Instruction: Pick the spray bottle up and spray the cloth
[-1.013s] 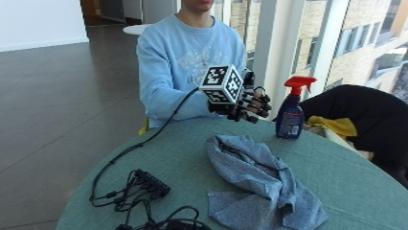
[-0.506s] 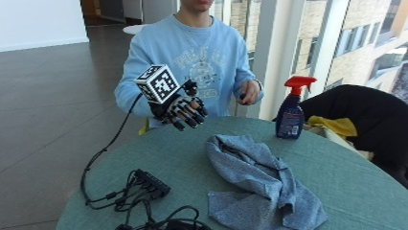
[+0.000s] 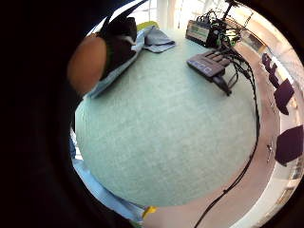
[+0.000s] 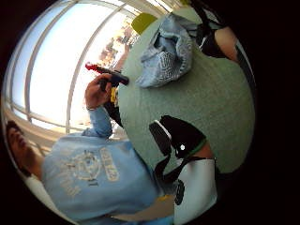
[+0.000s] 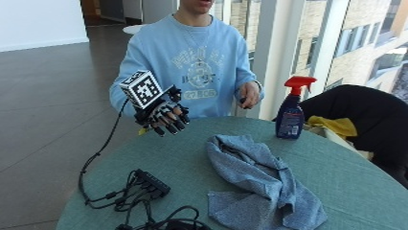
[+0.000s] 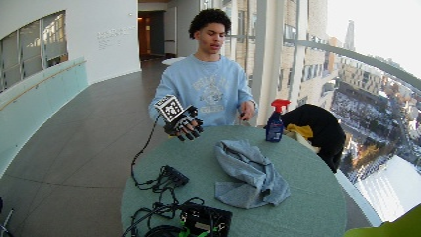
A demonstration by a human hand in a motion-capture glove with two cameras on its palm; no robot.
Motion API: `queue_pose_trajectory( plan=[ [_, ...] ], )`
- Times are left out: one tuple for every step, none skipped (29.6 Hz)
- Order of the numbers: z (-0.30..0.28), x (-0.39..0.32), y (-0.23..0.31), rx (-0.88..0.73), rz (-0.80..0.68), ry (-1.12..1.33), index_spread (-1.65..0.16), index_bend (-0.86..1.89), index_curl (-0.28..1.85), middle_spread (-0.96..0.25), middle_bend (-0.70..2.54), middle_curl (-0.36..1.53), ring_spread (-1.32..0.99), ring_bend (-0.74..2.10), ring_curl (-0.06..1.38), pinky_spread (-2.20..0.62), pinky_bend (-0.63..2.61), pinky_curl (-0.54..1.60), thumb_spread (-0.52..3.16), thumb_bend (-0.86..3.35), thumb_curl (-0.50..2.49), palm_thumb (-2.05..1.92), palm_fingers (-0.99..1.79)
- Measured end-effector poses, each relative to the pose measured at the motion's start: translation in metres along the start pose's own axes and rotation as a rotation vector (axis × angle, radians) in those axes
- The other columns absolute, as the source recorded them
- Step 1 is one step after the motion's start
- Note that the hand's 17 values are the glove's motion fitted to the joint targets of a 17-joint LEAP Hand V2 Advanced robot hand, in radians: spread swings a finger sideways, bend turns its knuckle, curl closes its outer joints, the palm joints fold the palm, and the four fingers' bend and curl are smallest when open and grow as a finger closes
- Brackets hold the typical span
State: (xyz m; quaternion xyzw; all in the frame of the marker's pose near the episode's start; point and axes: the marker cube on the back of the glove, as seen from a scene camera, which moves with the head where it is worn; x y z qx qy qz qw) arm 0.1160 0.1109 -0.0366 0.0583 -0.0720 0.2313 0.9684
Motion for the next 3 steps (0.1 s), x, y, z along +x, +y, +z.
queue_pose_trajectory(
  plan=[
    [0.0000,-0.0006,0.0007,0.000,-0.004,0.006,-0.32,0.21,0.43,-0.09,0.20,0.42,-0.01,0.18,0.32,0.24,0.14,0.24,1.01,-0.02,0.33,0.63,0.76],
    [0.0001,-0.0013,0.0011,0.000,-0.007,0.011,-0.32,0.21,0.44,-0.09,0.20,0.42,-0.01,0.18,0.32,0.24,0.14,0.24,1.01,-0.02,0.33,0.63,0.76],
    [0.0001,-0.0019,0.0014,0.000,-0.008,0.014,-0.32,0.21,0.44,-0.09,0.20,0.42,-0.01,0.18,0.32,0.24,0.14,0.23,1.01,-0.02,0.33,0.63,0.76]
  ],
)
